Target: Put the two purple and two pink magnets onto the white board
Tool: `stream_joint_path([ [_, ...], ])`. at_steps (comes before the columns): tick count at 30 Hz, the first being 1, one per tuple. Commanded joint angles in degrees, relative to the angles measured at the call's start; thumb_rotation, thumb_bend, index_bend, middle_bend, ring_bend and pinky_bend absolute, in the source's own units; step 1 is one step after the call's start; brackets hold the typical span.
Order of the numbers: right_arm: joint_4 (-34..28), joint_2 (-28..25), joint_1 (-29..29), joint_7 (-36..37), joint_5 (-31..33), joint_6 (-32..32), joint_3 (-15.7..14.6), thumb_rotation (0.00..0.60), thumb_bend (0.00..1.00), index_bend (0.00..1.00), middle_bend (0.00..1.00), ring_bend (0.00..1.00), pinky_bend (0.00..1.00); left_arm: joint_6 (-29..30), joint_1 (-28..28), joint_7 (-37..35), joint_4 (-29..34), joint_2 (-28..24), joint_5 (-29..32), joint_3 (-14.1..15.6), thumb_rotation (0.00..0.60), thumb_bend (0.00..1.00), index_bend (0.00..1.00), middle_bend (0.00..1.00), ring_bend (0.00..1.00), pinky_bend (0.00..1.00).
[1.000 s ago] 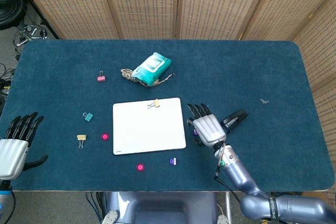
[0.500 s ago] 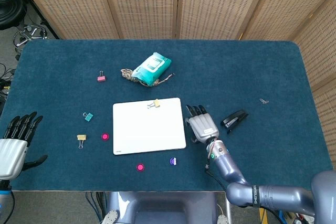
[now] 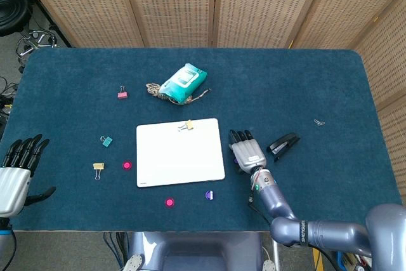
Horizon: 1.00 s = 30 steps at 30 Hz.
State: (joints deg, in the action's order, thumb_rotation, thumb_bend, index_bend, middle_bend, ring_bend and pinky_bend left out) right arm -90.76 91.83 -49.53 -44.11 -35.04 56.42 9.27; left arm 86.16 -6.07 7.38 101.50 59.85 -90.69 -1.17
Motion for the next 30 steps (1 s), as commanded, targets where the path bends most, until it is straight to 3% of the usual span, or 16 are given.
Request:
stream_joint_path([
  [1, 0.43, 0.06, 0.06, 0.67, -0.33, -0.19, -0.37, 0.6, 0.33, 0.39, 0.0, 0.0, 0.0, -0.06, -0.04, -0.01, 0.0, 0.0, 0.04, -0.02, 0.6, 0.0, 0.0, 0.0, 0.0, 0.0],
  [14, 2.79, 0.52, -0.05, 3.3, -0.82, -1.14, -1.24, 0.6, 0.33, 0.41, 0.0, 0.0, 0.0, 0.14, 0.09, 0.13, 0.05, 0.08, -0.03, 0.0, 0.6, 0.0, 0.0, 0.0, 0.0, 0.0],
  [22, 3.85, 0.69, -0.1, 4.32, -0.81, -1.28, -1.51, 0.6, 0.48, 0.52, 0.0, 0.0, 0.0, 0.04, 0.05, 0.08, 0.08, 0.05, 0.04, -0.02, 0.6, 0.0, 0.0, 0.0, 0.0, 0.0],
  [30, 3.26, 0.34, 0.17, 5.34, -2.37, -0.1, -1.54, 0.6, 0.52, 0.55, 0.0, 0.0, 0.0, 0.0, 0.08, -0.13, 0.11, -0.06, -0.06, 0.07, 0.6, 0.0, 0.0, 0.0, 0.0, 0.0],
])
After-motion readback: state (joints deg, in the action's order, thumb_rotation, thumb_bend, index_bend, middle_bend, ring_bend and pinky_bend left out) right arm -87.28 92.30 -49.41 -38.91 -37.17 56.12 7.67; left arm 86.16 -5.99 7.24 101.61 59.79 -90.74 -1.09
